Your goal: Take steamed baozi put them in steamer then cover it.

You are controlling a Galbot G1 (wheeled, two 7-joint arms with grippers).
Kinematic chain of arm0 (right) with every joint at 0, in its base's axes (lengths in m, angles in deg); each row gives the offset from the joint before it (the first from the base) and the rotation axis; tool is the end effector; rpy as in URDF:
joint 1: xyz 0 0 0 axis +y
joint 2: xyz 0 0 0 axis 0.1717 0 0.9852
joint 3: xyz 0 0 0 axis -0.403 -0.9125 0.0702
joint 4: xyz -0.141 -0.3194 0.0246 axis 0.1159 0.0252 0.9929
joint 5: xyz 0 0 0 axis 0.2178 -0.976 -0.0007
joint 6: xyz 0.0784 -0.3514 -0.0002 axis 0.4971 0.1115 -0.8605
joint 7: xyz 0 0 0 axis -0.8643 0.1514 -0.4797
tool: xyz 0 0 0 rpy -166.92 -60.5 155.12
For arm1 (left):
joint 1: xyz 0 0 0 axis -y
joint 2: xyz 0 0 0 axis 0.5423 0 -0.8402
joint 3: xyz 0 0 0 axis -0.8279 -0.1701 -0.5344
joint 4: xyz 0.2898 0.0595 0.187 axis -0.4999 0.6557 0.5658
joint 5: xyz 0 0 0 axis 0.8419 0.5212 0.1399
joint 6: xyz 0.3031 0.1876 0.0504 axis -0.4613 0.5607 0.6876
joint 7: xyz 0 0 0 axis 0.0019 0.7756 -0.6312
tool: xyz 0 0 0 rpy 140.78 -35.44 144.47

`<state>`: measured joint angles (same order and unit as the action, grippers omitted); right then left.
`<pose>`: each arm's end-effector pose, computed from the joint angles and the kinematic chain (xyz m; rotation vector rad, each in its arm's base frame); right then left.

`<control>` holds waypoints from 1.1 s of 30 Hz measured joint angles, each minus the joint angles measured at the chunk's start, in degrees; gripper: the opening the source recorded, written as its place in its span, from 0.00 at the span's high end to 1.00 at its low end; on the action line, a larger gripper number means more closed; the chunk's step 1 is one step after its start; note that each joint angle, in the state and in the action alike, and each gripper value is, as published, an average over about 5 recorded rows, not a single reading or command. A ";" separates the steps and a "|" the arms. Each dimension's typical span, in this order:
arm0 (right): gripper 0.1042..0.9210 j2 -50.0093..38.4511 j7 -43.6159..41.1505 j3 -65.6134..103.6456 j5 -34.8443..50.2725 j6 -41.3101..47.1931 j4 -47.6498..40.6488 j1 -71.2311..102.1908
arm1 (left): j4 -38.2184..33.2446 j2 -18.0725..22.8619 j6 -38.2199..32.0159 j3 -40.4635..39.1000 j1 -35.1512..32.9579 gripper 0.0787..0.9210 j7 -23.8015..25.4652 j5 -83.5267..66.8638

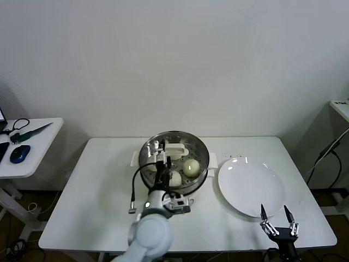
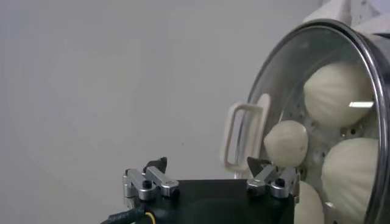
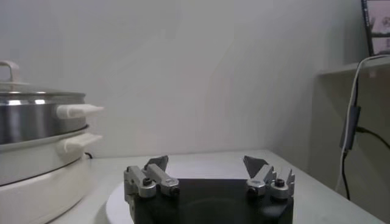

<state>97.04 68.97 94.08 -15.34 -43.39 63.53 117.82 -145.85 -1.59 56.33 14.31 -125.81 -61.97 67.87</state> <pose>0.1188 -0.1293 -0.4207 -0.0805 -3.1088 -0.0490 0.2578 -0.1397 -0.2424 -0.1101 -2.4446 -1.9229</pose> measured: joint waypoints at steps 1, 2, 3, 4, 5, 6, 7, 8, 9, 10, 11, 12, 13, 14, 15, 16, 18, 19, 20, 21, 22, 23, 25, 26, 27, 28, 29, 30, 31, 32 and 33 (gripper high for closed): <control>0.12 -0.10 0.12 0.00 -0.20 0.35 0.35 0.05 | -1.02 -0.55 -0.28 0.75 -0.61 0.12 -0.76 -2.11; 0.12 -0.18 0.21 0.00 -0.44 0.71 0.71 0.08 | -2.01 -1.09 -0.63 1.71 -1.26 0.12 -1.68 -4.60; 0.12 -0.23 0.28 0.00 -0.71 1.10 1.04 0.06 | -2.91 -1.58 -1.06 2.87 -1.94 0.12 -2.69 -7.40; 0.12 -0.27 0.31 0.00 -1.02 1.48 1.34 0.03 | -3.74 -1.99 -1.61 4.26 -2.66 0.12 -3.78 -10.55; 0.12 -0.27 0.28 0.00 -1.36 1.83 1.58 0.00 | -4.49 -2.33 -2.27 5.85 -3.42 0.12 -4.90 -13.96; 0.12 -0.27 0.23 -0.01 -1.70 2.18 1.78 -0.01 | -5.15 -2.60 -3.03 7.64 -4.25 0.12 -6.03 -17.58; 0.12 -0.27 0.16 -0.04 -2.05 2.48 1.92 -0.01 | -5.72 -2.81 -3.90 9.64 -5.17 0.12 -7.12 -21.36; 0.12 -0.25 0.10 -0.08 -2.39 2.72 2.02 -0.01 | -6.22 -2.99 -4.87 11.79 -6.15 0.12 -8.17 -25.20; 0.12 -0.22 0.05 -0.12 -2.69 2.92 2.10 -0.03 | -6.62 -3.18 -5.93 14.00 -7.18 0.12 -9.13 -28.97; 0.12 -0.17 0.02 -0.16 -2.95 3.07 2.16 -0.07 | -6.93 -3.40 -7.13 16.36 -8.31 0.12 -10.06 -32.83; 0.12 -0.11 0.01 -0.19 -3.17 3.17 2.20 -0.12 | -7.15 -3.64 -8.44 18.74 -9.50 0.12 -10.94 -36.68; 0.12 -0.07 -0.01 -0.22 -3.36 3.23 2.22 -0.16 | -7.27 -3.89 -9.84 21.02 -10.72 0.12 -11.74 -40.44; 0.12 -0.04 -0.05 -0.26 -3.51 3.27 2.23 -0.19 | -7.28 -4.18 -11.39 23.23 -12.03 0.12 -12.51 -44.30; 0.12 -0.05 -0.10 -0.31 -3.65 3.28 2.23 -0.20 | -7.16 -4.46 -13.05 25.30 -13.39 0.12 -13.21 -48.13; 0.12 -0.07 -0.16 -0.37 -3.75 3.29 2.23 -0.21 | -6.90 -4.70 -14.80 27.14 -14.79 0.12 -13.83 -51.89; 0.12 -0.11 -0.23 -0.44 -3.85 3.29 2.21 -0.23 | -6.51 -4.90 -16.62 28.75 -16.21 0.12 -14.36 -55.52; 0.12 -0.19 -0.34 -0.60 -4.01 3.23 2.07 -0.32 | -5.32 -5.13 -20.37 31.35 -18.96 0.12 -15.18 -62.12; 0.12 -0.22 -0.38 -0.69 -4.07 3.16 1.94 -0.41 | -4.56 -5.14 -22.23 32.37 -20.20 0.12 -15.50 -64.99; 0.12 -0.24 -0.40 -0.78 -4.13 3.05 1.76 -0.52 | -3.73 -5.09 -24.01 33.18 -21.28 0.12 -15.76 -67.48; 0.12 -0.24 -0.42 -0.87 -4.18 2.91 1.55 -0.64 | -2.78 -4.99 -25.74 33.86 -22.25 0.12 -15.98 -69.74; 0.12 -0.25 -0.44 -0.96 -4.21 2.74 1.30 -0.74 | -1.79 -4.86 -27.39 34.41 -23.11 0.12 -16.15 -71.74; 0.12 -0.27 -0.47 -1.05 -4.22 2.56 1.06 -0.83 | -0.77 -4.71 -28.92 34.82 -23.84 0.12 -16.27 -73.44; 0.12 -0.37 -0.58 -1.24 -4.14 2.21 0.59 -0.87 | 1.34 -4.35 -31.84 35.36 -25.10 0.12 -16.43 -76.28; 0.12 -0.46 -0.63 -1.36 -4.08 2.06 0.36 -0.83 | 2.35 -4.16 -33.17 35.50 -25.62 0.12 -16.47 -77.41; 0.12 -0.57 -0.68 -1.48 -4.00 1.94 0.15 -0.77 | 3.35 -3.97 -34.48 35.59 -26.09 0.12 -16.49 -78.41; 0.12 -0.68 -0.73 -1.60 -3.91 1.80 -0.06 -0.72 | 4.32 -3.78 -35.71 35.64 -26.52 0.12 -16.50 -79.29; 0.12 -0.78 -0.76 -1.72 -3.83 1.67 -0.28 -0.68 | 5.22 -3.59 -36.84 35.66 -26.91 0.12 -16.49 -80.05; 0.12 -0.85 -0.78 -1.83 -3.78 1.53 -0.48 -0.68 | 6.02 -3.40 -37.87 35.66 -27.28 0.12 -16.48 -80.73; 0.12 -0.89 -0.79 -1.91 -3.72 1.39 -0.67 -0.72 | 6.75 -3.22 -38.78 35.68 -27.63 0.12 -16.47 -81.34; 0.12 -0.92 -0.80 -1.98 -3.66 1.25 -0.85 -0.79 | 7.39 -3.06 -39.59 35.69 -27.96 0.12 -16.47 -81.88; 0.12 -0.93 -0.80 -2.04 -3.61 1.12 -1.01 -0.86 | 7.94 -2.90 -40.30 35.70 -28.27 0.12 -16.47 -82.38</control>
<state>96.12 68.16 92.03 -18.96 -42.27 62.52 116.96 -137.91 -4.49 16.04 50.01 -154.08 -78.44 -14.50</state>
